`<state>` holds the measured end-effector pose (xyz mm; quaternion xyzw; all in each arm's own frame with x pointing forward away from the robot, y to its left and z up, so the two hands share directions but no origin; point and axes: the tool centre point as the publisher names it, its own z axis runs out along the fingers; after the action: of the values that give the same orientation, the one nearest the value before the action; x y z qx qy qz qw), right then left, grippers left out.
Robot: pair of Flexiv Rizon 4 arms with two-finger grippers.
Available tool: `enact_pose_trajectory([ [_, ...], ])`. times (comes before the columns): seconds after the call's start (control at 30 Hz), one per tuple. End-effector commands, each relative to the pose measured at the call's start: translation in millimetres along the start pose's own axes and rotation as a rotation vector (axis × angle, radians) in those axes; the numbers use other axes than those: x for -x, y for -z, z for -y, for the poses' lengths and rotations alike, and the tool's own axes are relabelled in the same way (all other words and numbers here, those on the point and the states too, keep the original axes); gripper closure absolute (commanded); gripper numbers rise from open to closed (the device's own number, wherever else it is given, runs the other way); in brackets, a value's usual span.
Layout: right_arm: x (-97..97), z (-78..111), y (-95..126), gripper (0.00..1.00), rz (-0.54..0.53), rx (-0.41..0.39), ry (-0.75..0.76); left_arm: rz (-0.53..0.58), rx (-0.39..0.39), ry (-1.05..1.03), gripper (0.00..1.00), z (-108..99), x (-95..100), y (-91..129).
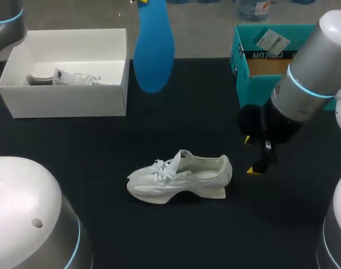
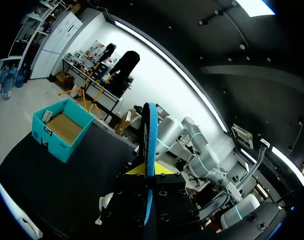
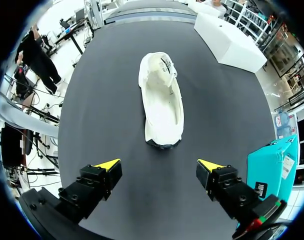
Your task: Take the shoe out of the shoebox, open the shoe tongue, remove and reinsert the insole, then place the shoe into the shoebox
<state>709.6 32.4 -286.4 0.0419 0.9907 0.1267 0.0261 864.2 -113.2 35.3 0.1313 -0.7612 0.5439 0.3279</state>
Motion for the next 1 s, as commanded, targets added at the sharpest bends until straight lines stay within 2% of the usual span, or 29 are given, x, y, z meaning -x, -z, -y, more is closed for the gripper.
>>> enact_pose_trajectory([
  [0.03, 1.8, -3.2, 0, 0.00, 0.001, -0.003, 0.003, 0.000, 0.000, -0.001, 1.00, 0, -0.1, 0],
  [0.27, 16.5, -25.1, -2, 0.00, -0.010, -0.049, 0.000, 0.000, 0.000, -0.001, 1.00, 0, -0.1, 0],
  [0.5, 29.2, -48.3, -13, 0.00, -0.034, -0.064, 0.008, 0.000, 0.000, -0.001, 1.00, 0, -0.1, 0],
  [0.77, 30.5, -69.0, -34, 0.00, -0.050, -0.049, 0.003, 0.000, 0.000, -0.001, 1.00, 0, -0.1, 0],
  [1.0, 29.1, -77.3, -52, 0.00, -0.057, -0.037, -0.018, 0.000, 0.000, -0.001, 1.00, 0, -0.1, 0],
])
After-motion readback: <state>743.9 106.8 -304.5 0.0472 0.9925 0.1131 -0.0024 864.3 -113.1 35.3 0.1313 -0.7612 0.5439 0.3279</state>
